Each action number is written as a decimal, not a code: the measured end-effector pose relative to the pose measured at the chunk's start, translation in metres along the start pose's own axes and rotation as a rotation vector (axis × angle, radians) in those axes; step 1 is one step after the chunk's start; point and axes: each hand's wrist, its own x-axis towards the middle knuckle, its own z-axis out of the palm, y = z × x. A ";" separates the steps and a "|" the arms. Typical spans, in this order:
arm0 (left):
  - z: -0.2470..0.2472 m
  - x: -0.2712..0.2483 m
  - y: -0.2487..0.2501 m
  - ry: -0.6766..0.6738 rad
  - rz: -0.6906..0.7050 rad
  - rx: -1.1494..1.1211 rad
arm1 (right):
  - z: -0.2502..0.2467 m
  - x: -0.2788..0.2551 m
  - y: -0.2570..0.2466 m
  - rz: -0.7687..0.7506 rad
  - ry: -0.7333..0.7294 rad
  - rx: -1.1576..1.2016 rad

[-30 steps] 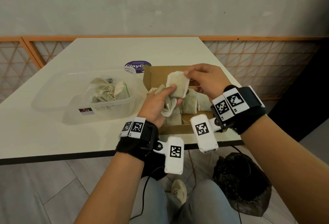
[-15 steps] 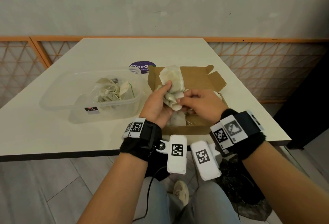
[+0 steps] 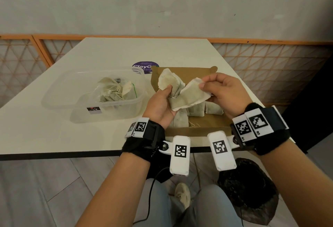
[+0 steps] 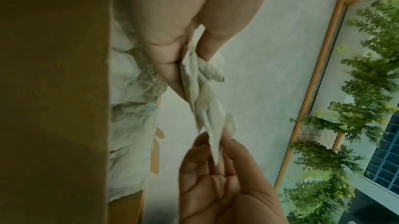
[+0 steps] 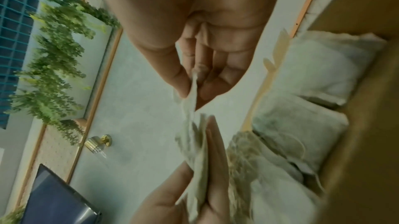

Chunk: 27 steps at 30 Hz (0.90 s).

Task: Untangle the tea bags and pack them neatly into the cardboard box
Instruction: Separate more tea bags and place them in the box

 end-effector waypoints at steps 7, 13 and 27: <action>-0.001 0.003 -0.005 0.043 0.053 0.110 | -0.006 0.003 -0.026 -0.101 -0.186 -0.094; -0.003 -0.001 -0.010 -0.001 0.135 0.433 | 0.008 0.008 -0.039 -0.137 -0.422 -0.403; 0.002 0.000 -0.011 -0.030 0.043 0.453 | 0.013 0.043 -0.026 -0.160 -0.177 -0.860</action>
